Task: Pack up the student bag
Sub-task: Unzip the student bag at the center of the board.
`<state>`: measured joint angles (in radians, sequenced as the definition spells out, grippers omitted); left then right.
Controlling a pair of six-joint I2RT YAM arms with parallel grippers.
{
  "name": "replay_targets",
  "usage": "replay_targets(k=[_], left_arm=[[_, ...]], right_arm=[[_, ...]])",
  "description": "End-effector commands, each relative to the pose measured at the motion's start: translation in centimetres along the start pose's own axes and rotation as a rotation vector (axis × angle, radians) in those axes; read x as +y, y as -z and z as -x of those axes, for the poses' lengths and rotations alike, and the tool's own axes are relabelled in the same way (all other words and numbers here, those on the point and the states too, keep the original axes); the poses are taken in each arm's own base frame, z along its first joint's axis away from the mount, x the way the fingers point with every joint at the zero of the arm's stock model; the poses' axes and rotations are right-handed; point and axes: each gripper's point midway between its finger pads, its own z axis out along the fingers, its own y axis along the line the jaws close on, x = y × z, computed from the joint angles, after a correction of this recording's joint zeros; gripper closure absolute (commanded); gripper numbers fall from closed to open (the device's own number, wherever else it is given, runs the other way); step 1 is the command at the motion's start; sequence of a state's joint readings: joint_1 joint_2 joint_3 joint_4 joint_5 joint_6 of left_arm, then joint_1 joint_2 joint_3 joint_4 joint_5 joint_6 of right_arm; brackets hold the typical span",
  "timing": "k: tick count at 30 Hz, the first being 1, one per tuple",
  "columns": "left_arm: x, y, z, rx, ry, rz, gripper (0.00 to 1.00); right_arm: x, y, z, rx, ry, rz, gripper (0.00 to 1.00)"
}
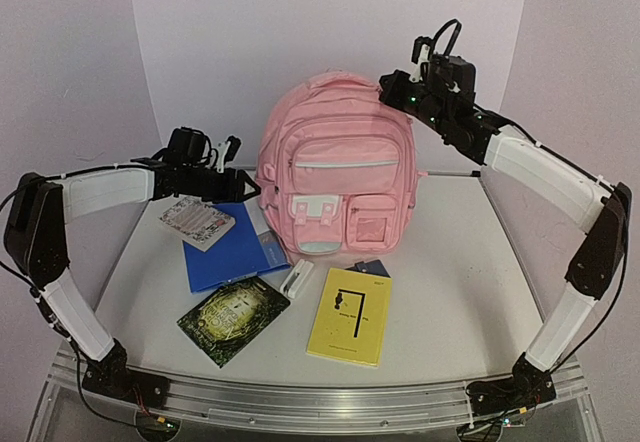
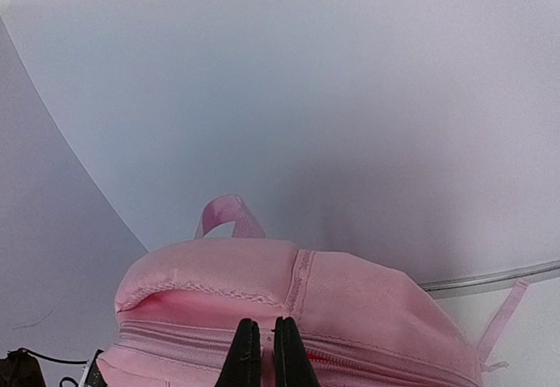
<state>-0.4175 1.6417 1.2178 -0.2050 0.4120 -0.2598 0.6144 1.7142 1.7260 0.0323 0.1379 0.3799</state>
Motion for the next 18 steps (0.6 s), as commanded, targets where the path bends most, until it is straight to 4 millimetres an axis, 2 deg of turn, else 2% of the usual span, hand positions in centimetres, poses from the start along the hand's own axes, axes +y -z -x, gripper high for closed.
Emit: replay_targets(k=[1, 4, 7, 13, 18], left_arm=[[0.1, 0.7, 5.0, -0.164, -0.045, 0.051, 0.42], [0.9, 1.3, 6.4, -0.214, 0.007, 0.068, 0.41], [0.6, 1.3, 7.4, -0.232, 0.026, 0.015, 0.41], [0.2, 0.0, 7.5, -0.191, 0.058, -0.068, 0.43], [-0.5, -1.0, 7.4, -0.156, 0.065, -0.134, 0.53]], right_arm=[[1.6, 0.9, 3.1, -0.092, -0.003, 0.043, 1.0], [2.1, 0.9, 3.1, -0.09, 0.004, 0.053, 1.0], [2.3, 0.8, 2.9, -0.087, 0.006, 0.056, 1.0], [2.4, 0.9, 2.5, -0.082, 0.005, 0.055, 1.0], [2.5, 0.8, 2.5, -0.081, 0.005, 0.056, 1.0]])
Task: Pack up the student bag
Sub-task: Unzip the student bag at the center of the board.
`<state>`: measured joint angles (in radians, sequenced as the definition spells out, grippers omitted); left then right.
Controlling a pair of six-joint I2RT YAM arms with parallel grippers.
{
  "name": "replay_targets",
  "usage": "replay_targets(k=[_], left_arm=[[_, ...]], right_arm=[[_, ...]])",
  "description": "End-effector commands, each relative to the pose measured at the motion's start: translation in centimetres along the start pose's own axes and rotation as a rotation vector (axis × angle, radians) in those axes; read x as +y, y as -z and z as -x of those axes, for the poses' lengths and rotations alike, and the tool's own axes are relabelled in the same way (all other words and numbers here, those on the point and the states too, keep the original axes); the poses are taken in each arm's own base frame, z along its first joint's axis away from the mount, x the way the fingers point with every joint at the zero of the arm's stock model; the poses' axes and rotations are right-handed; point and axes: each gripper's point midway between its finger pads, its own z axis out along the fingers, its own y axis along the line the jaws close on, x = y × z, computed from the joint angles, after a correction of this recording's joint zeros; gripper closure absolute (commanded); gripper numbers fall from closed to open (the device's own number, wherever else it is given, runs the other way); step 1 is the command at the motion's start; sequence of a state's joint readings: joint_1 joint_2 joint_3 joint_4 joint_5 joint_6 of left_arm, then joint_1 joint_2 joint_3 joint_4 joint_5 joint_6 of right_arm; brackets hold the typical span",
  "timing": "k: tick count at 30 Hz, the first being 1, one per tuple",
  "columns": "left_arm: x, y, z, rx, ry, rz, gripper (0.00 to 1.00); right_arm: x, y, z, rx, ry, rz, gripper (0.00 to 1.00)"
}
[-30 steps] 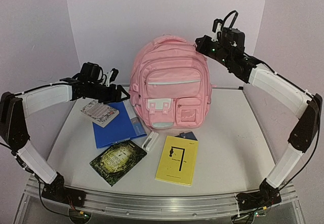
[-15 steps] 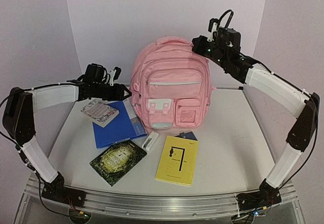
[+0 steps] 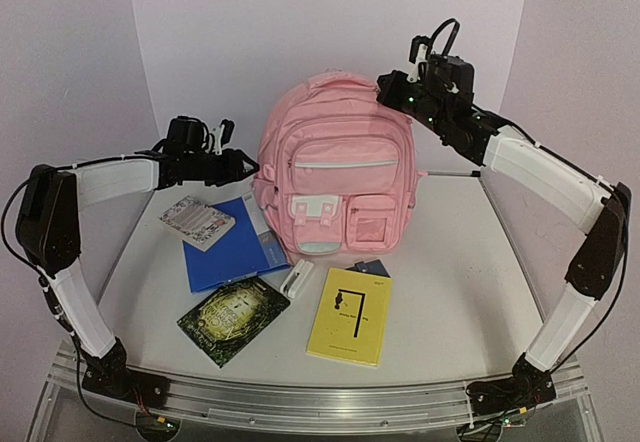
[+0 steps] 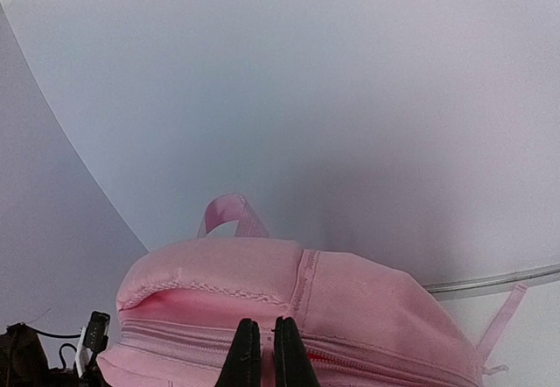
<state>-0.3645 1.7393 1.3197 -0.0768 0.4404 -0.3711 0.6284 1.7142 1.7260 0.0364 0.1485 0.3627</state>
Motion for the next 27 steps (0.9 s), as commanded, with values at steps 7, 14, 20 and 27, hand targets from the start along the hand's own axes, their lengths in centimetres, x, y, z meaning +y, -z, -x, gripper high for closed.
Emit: replay_targets(k=[7, 14, 20, 27], left_arm=[[-1.2, -1.4, 0.4, 0.025, 0.014, -0.104, 0.53], [-0.6, -2.7, 0.3, 0.05, 0.027, -0.099, 0.73], [-1.4, -2.5, 0.5, 0.043, 0.025, -0.135, 0.98], [-4.6, -2.1, 0.2, 0.042, -0.024, -0.209, 1.0]], right_arm=[[2.6, 0.7, 2.9, -0.086, -0.004, 0.063, 1.0], [3.6, 0.4, 2.3, -0.087, 0.007, 0.061, 1.0], [5.5, -0.1, 1.7, -0.091, 0.009, 0.078, 1.0], [7.9, -0.6, 1.0, -0.098, 0.014, 0.094, 1.0]])
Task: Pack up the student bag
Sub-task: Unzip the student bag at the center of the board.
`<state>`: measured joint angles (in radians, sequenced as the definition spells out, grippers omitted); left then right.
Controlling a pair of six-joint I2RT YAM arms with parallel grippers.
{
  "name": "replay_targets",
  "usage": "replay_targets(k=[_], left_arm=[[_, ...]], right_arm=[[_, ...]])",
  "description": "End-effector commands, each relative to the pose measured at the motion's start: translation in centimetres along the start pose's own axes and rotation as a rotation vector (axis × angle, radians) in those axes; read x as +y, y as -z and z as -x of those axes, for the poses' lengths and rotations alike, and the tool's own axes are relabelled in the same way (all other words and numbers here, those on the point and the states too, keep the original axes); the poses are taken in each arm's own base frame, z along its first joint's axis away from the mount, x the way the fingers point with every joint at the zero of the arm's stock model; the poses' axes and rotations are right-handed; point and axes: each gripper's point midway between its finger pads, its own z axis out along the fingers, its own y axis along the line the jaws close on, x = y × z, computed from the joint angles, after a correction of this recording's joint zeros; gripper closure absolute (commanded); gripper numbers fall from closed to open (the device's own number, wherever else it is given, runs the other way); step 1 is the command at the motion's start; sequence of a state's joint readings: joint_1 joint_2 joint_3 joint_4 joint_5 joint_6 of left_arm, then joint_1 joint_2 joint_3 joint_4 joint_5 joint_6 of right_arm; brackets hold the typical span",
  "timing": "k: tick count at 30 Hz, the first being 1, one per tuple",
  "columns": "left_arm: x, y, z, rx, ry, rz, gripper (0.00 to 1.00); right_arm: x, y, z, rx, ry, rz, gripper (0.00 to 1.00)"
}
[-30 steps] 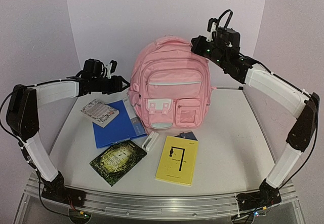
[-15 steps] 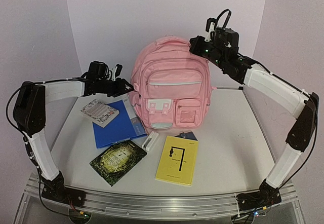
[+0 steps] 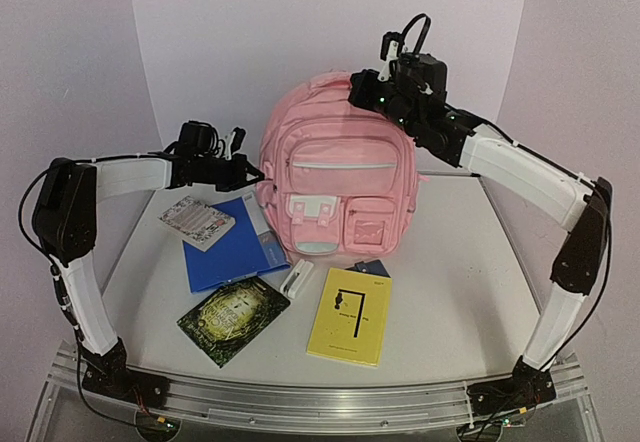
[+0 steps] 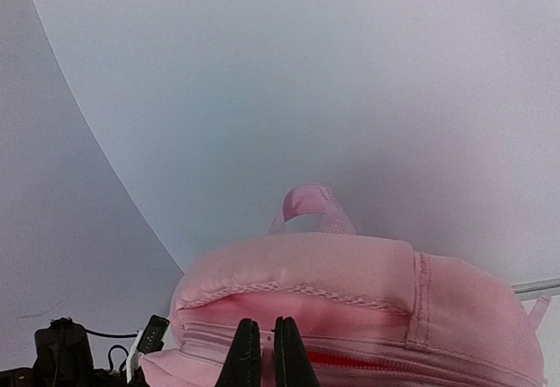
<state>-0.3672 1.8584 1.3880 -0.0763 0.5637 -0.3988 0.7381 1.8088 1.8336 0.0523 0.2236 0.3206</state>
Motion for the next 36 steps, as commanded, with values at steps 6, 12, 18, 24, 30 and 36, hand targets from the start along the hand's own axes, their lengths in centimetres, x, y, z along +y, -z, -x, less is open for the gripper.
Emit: replay_targets(k=[6, 12, 18, 24, 30, 36], left_arm=[[-7.3, -0.1, 1.3, -0.04, -0.108, -0.156, 1.0], [-10.1, -1.5, 0.8, -0.026, -0.127, -0.197, 1.0], [-11.4, -1.7, 1.5, -0.058, -0.139, -0.219, 1.0], [-11.2, -1.5, 1.7, -0.072, -0.135, -0.199, 1.0], [-11.2, -0.8, 1.7, -0.088, -0.14, -0.185, 1.0], [-10.3, 0.2, 1.4, -0.102, -0.142, -0.127, 0.96]], right_arm=[[4.4, 0.0, 2.0, -0.083, -0.001, 0.069, 1.0], [5.1, -0.2, 0.9, -0.064, 0.014, 0.077, 1.0], [5.9, -0.7, -1.8, -0.008, 0.043, 0.078, 1.0], [7.5, -0.6, -5.7, 0.059, 0.132, 0.059, 1.0], [8.4, -0.3, -9.4, 0.106, 0.237, 0.002, 1.0], [7.3, -0.9, -12.8, 0.152, 0.281, -0.08, 1.0]])
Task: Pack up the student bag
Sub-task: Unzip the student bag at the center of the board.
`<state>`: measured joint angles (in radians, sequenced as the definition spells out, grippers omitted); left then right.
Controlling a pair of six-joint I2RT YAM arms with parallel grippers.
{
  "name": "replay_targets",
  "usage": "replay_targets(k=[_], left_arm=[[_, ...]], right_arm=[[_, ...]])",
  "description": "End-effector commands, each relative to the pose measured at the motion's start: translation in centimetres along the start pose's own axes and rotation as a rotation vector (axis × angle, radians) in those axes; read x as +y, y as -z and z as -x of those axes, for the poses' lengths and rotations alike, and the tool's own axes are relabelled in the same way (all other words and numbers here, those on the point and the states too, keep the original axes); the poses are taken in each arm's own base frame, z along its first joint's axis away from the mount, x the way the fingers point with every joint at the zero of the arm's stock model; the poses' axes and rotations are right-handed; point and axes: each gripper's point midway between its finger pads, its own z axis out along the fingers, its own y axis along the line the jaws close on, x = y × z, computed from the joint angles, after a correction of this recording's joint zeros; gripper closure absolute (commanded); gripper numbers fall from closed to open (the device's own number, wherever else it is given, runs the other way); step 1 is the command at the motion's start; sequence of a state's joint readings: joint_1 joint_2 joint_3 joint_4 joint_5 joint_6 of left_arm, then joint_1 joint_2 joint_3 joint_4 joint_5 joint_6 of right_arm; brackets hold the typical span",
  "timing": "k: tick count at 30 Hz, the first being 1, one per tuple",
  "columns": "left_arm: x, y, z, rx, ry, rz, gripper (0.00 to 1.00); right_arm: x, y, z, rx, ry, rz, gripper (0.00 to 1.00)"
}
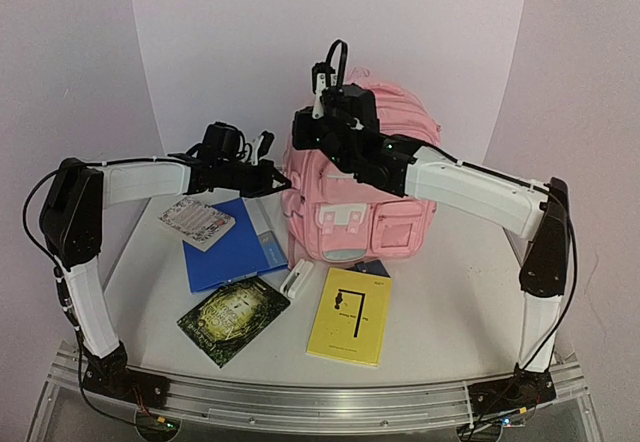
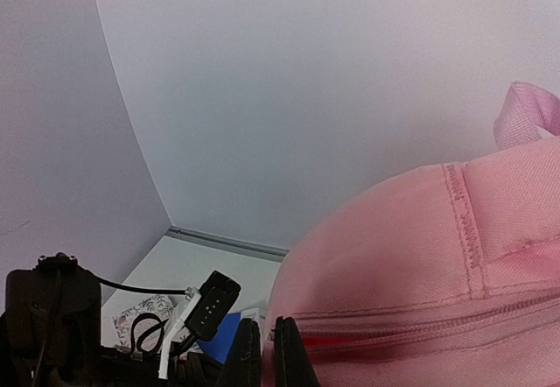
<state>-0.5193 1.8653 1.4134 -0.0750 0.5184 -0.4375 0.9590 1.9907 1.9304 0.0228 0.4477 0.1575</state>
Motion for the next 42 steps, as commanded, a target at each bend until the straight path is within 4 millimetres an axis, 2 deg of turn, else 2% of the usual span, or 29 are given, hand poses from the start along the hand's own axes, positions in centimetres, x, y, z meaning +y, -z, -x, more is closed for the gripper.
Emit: replay_targets(k=[1, 3, 6, 8, 11, 14, 18, 21, 27, 37, 39, 42], left_arm=[[-3.9, 3.4, 4.2, -0.158, -0.11, -0.041, 0.95], [-3.4, 4.1, 4.0, -0.162, -0.104, -0.024, 0.89], [-2.4, 5.3, 3.9, -0.172, -0.082, 0.014, 0.64], [-1.5, 6.1, 3.4, -0.167, -0.065, 0.048, 0.54], [-0.2, 7.7, 3.1, -0.181, -0.046, 0.122, 0.47], [2.3, 9.6, 2.4, -0.178, 0.015, 0.231, 0.42], [6.1, 12.3, 1.0, -0.172, 0.114, 0.354, 0.41], [7.7, 13.9, 0.1, -0.171, 0.158, 0.404, 0.38], [8.3, 15.6, -1.4, -0.175, 0.18, 0.436, 0.34], [9.4, 16.2, -3.0, -0.16, 0.218, 0.471, 0.33], [9.6, 16.2, -3.4, -0.155, 0.228, 0.472, 0.32], [9.7, 16.3, -3.7, -0.146, 0.237, 0.474, 0.29]], right_arm=[[0.3, -0.9, -3.6, 0.065, 0.061, -0.067, 1.0], [-0.2, -1.1, -4.3, 0.07, 0.064, -0.1, 1.0], [-0.2, -1.5, -5.0, 0.079, 0.07, -0.105, 1.0], [0.2, -1.8, -5.6, 0.091, 0.074, -0.087, 1.0], [0.7, -2.2, -6.7, 0.112, 0.083, -0.063, 1.0], [1.1, -2.7, -8.3, 0.139, 0.096, -0.047, 1.0], [1.6, -3.2, -10.8, 0.176, 0.126, -0.038, 1.0], [1.8, -3.4, -12.4, 0.198, 0.159, -0.04, 1.0], [2.1, -3.2, -15.5, 0.234, 0.239, -0.071, 1.0], [3.1, -3.5, -19.2, 0.278, 0.321, -0.062, 0.99], [3.4, -3.5, -19.4, 0.283, 0.312, -0.048, 0.96], [4.3, -3.3, -18.5, 0.275, 0.285, -0.012, 0.87]])
